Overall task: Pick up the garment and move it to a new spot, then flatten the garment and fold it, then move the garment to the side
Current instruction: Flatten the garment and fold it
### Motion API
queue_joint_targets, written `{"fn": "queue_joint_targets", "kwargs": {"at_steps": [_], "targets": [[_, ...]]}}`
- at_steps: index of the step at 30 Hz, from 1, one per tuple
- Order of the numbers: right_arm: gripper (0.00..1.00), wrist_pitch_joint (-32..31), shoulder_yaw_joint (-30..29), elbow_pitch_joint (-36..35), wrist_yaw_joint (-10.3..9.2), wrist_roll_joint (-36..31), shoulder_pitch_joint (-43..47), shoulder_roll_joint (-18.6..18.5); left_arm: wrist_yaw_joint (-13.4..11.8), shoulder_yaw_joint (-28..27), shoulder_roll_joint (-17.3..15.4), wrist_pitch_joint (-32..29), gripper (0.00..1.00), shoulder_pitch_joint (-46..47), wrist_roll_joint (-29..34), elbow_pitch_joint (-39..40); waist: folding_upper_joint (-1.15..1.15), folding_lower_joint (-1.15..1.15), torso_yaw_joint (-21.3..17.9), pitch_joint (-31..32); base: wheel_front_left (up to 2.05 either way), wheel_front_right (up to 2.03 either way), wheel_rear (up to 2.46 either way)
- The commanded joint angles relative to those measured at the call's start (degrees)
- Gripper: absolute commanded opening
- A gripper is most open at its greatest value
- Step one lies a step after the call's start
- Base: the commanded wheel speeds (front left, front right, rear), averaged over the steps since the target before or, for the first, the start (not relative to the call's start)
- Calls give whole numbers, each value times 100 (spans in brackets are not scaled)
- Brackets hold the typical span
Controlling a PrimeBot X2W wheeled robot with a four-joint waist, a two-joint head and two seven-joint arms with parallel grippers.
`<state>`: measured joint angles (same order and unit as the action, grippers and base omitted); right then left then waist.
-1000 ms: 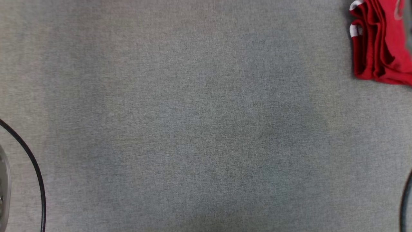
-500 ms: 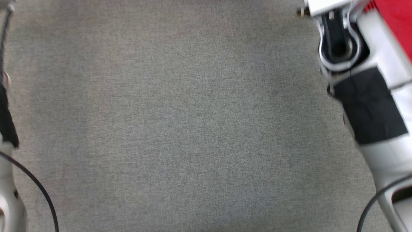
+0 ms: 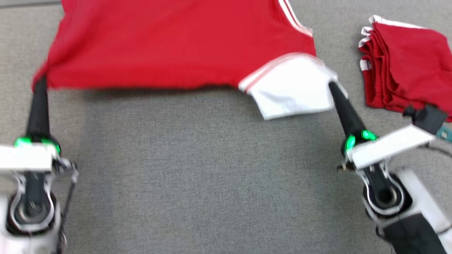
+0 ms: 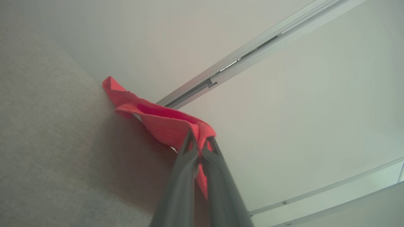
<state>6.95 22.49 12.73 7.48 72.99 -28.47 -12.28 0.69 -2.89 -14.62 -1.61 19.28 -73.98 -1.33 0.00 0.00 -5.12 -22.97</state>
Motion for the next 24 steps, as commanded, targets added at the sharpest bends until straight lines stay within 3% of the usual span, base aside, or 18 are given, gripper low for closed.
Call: {"fn": "queue_joint_targets", "kwargs": {"at_steps": [1,12,18,24], "targets": [[0,-119,-106,-165,2,145,360,-27,20,-79,75,110,0,-358,-43,109,0,0,26,196,0,0,0],[0,-833,-563,-919,2,559,2083,-45,304,-158,559,576,0,-2054,-87,270,0,0,-13,769,0,0,0],[0,-1204,-810,-1196,2,269,2760,-67,396,-77,679,724,0,-2812,54,425,0,0,-65,1055,0,0,0],[0,-1660,-1157,-1303,2,-30,3429,223,399,17,726,706,0,-3337,94,592,0,0,-63,1203,0,0,0]]}}
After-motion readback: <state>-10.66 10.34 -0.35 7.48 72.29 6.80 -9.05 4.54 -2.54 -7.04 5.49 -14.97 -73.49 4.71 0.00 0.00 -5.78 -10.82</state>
